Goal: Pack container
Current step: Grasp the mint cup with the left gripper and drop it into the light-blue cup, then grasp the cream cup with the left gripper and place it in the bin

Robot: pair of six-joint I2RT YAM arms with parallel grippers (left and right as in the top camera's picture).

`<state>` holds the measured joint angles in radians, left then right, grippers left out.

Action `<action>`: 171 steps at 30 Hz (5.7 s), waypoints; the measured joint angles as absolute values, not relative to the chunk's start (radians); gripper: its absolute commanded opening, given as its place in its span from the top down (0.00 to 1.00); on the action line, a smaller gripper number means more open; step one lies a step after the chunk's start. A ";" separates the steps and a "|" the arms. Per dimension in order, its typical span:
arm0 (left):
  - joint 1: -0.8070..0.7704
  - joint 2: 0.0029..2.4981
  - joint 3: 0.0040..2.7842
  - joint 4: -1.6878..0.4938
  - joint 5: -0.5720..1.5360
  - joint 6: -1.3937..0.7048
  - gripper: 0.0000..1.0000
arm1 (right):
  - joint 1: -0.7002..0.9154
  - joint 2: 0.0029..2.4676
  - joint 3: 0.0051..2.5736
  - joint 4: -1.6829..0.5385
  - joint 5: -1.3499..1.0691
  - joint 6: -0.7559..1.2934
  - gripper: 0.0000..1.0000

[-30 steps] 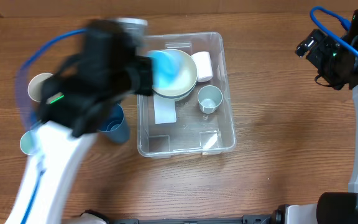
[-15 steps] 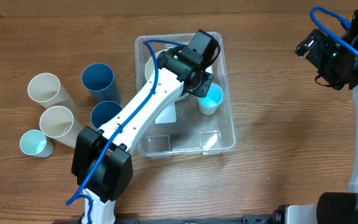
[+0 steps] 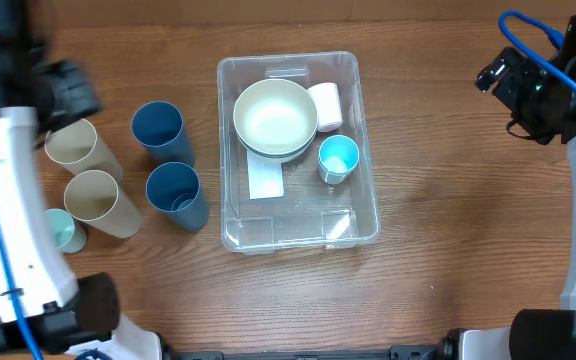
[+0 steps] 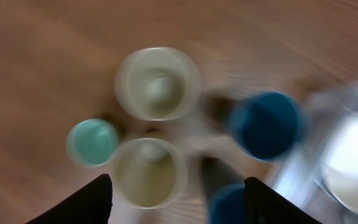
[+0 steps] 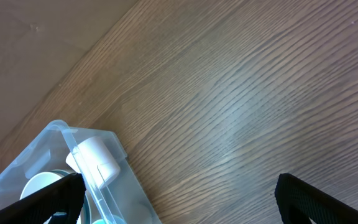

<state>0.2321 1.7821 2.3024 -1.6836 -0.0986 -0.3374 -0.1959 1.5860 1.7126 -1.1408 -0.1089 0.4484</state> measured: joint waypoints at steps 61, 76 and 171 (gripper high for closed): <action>-0.598 1.983 1.877 -1.030 -0.033 -0.363 0.96 | -0.196 1.586 1.713 -1.141 -0.109 0.449 0.00; -0.573 2.012 2.264 -1.466 -0.087 -0.371 0.33 | -0.196 1.586 1.713 -1.141 -0.109 0.449 0.00; 0.603 1.494 1.909 -1.651 -0.094 -0.387 0.03 | -0.196 1.586 1.713 -1.140 -0.109 0.448 0.00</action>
<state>0.6025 1.4944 1.9091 -1.6512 -0.0944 -0.3870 -0.1959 1.5860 1.7126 -1.1404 -0.1085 0.4484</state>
